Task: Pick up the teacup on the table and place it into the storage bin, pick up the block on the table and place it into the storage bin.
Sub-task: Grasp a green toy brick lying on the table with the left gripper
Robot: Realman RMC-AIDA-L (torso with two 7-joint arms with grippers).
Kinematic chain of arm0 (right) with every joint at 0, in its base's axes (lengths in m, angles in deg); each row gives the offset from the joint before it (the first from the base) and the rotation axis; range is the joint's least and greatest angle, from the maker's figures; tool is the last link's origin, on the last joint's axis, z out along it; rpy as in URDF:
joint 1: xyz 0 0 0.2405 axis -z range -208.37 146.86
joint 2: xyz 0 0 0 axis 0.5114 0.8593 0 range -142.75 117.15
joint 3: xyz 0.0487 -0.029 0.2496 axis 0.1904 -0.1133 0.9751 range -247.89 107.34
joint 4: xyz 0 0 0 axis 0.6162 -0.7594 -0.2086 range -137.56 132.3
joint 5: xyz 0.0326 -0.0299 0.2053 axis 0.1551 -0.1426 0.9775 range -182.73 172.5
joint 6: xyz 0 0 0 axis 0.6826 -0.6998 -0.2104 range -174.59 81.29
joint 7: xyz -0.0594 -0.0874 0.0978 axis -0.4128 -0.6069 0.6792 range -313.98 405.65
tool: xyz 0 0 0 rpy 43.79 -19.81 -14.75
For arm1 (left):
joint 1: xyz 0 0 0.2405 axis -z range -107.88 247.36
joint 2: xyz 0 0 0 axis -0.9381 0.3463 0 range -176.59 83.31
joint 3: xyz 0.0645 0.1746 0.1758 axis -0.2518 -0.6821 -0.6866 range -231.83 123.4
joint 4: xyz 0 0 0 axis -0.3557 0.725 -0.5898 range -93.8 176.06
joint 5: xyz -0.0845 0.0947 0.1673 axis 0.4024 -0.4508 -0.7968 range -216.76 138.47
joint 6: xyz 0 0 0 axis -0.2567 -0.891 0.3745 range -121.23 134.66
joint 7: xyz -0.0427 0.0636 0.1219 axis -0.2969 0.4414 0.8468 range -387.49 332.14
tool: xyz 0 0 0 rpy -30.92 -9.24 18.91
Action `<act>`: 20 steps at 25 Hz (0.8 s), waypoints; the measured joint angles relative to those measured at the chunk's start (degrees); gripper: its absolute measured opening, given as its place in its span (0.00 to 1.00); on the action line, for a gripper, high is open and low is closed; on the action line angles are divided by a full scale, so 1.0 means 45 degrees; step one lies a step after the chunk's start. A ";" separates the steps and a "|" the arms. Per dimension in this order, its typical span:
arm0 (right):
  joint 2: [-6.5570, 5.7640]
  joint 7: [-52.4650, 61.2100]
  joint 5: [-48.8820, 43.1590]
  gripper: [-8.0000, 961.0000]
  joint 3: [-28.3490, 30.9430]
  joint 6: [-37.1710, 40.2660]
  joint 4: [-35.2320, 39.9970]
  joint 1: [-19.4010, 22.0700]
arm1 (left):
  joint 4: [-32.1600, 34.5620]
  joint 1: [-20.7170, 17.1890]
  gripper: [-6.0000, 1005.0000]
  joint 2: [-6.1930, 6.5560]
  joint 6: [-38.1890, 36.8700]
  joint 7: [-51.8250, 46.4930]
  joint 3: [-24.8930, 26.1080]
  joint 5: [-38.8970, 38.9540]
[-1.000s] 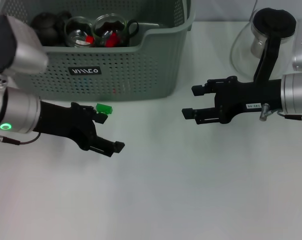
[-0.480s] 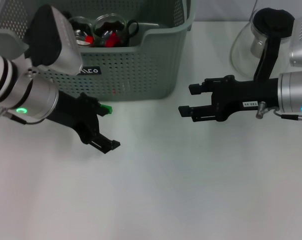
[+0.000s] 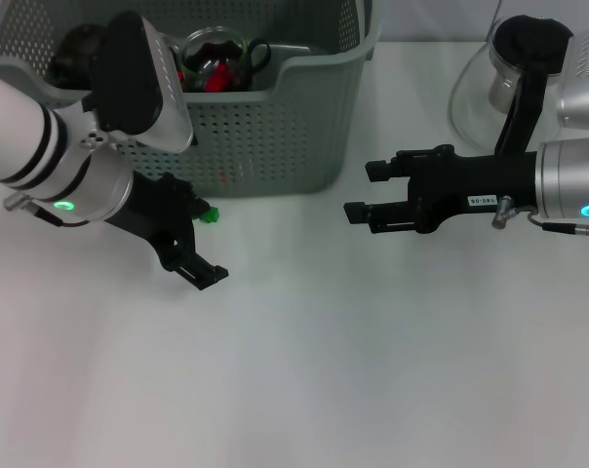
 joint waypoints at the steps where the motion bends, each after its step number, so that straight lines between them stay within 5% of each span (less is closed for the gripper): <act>1: 0.0001 0.0003 0.0001 0.80 0.0001 -0.0006 -0.0001 0.0003 | 0.0000 0.0000 0.96 0.0000 0.0000 0.0000 0.0000 0.0000; 20: 0.0004 0.0014 -0.0033 0.80 -0.0001 -0.0038 -0.0004 0.0021 | -0.0954 0.0281 0.96 0.0000 0.1311 -0.0605 -0.0184 -0.0094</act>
